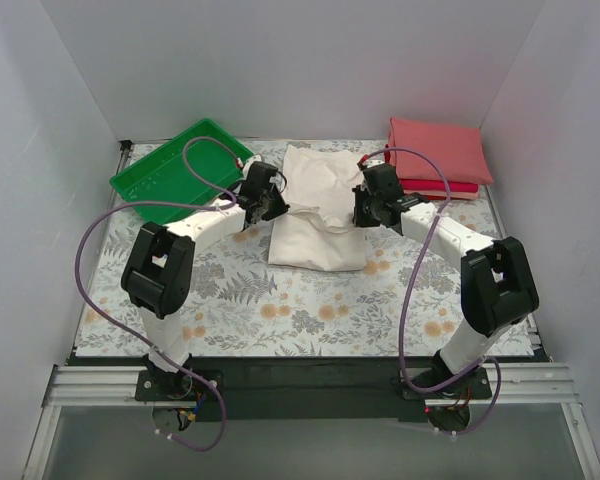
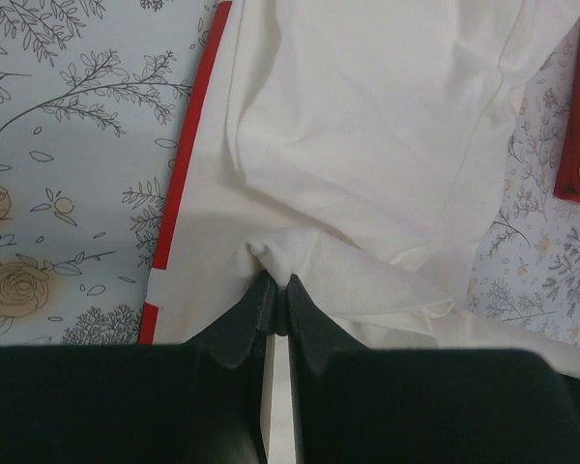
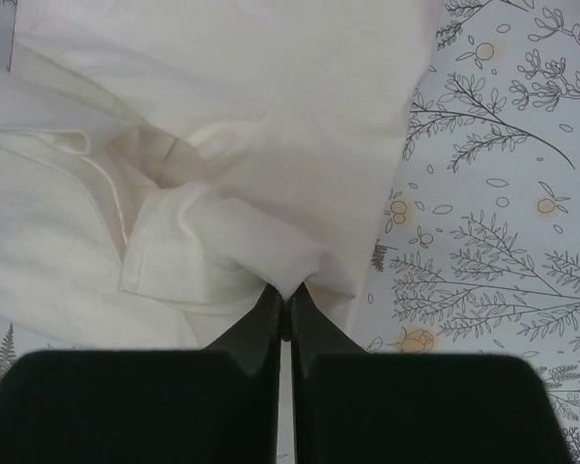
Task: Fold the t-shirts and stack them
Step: Fold the tshirt
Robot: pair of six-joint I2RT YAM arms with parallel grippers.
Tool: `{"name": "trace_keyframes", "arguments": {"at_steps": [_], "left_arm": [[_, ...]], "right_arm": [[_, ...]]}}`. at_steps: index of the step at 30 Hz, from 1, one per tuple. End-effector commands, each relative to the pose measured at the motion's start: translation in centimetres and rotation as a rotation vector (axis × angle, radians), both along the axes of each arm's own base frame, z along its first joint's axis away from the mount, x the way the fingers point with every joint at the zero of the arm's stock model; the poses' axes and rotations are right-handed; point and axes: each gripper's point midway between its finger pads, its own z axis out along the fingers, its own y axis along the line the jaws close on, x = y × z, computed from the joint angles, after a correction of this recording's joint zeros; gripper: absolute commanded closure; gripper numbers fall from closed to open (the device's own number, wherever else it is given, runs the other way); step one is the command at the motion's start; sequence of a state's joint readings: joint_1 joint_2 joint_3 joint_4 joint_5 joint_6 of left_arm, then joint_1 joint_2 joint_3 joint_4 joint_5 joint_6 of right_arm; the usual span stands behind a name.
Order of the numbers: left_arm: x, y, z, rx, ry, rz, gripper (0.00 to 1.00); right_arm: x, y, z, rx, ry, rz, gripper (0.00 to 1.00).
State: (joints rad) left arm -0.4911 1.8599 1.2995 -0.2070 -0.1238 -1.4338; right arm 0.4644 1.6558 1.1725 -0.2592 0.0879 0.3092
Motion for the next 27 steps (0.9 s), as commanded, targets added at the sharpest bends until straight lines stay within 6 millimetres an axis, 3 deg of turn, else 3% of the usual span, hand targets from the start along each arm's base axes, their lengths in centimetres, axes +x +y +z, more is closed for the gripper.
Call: {"name": "trace_keyframes", "arguments": {"at_steps": [1, 6, 9, 10, 11, 12, 13, 14, 15, 16, 17, 22, 23, 24, 25, 27], "left_arm": [[1.8, 0.0, 1.0, 0.001, -0.039, -0.017, 1.00], [2.7, 0.2, 0.3, 0.004, -0.028, -0.033, 0.98], [3.0, -0.3, -0.1, 0.010, -0.028, -0.075, 0.86], [3.1, -0.5, -0.2, 0.013, -0.027, -0.084, 0.83], [3.1, -0.6, -0.3, 0.012, -0.023, -0.089, 0.81], [3.2, -0.6, -0.4, 0.010, -0.019, -0.084, 0.77], [3.3, -0.4, -0.2, 0.009, -0.022, -0.076, 0.57], [3.4, -0.4, 0.1, 0.007, -0.030, -0.074, 0.47], [3.4, -0.5, 0.8, 0.006, -0.044, -0.077, 0.28], [3.4, -0.5, 1.5, 0.001, -0.055, -0.082, 0.25], [3.4, -0.5, 2.0, -0.005, -0.063, -0.085, 0.25], [0.9, -0.2, 5.4, -0.059, -0.098, -0.101, 0.19], [0.3, 0.1, 5.5, -0.063, -0.095, -0.102, 0.17], [-0.2, 0.4, 5.7, -0.064, -0.096, -0.101, 0.17], [-1.4, 0.8, 4.6, -0.065, -0.065, -0.092, 0.16], [-3.2, 1.2, 6.1, -0.106, -0.075, -0.093, 0.15]], "right_arm": [[2.3, 0.5, 1.6, 0.026, -0.056, 0.003, 0.99], [3.3, 0.0, 0.4, 0.021, -0.031, -0.016, 0.99], [4.0, -0.2, -0.7, 0.018, -0.007, -0.024, 0.92], [4.1, -0.3, -0.9, 0.020, -0.001, -0.023, 0.86], [4.6, -0.2, -0.7, 0.028, -0.006, -0.015, 0.60], [4.9, -0.1, -1.1, 0.027, 0.003, -0.002, 0.51], [5.2, 0.0, -0.9, 0.032, 0.004, 0.009, 0.45], [5.7, 0.7, 0.3, 0.061, -0.008, 0.040, 0.33], [5.5, 0.7, 0.4, 0.053, 0.001, 0.055, 0.26], [5.6, 0.8, 0.9, 0.057, -0.008, 0.064, 0.21], [5.3, 1.1, 1.4, 0.071, -0.011, 0.085, 0.02], [2.0, 1.2, 3.0, 0.132, -0.025, 0.132, 0.02], [1.2, 1.4, 2.9, 0.148, -0.020, 0.146, 0.02], [0.6, 1.4, 4.1, 0.169, -0.047, 0.157, 0.02], [-0.8, 1.4, 2.8, 0.177, -0.019, 0.172, 0.02], [-2.2, 3.0, 3.9, 0.251, -0.051, 0.254, 0.02]]}}
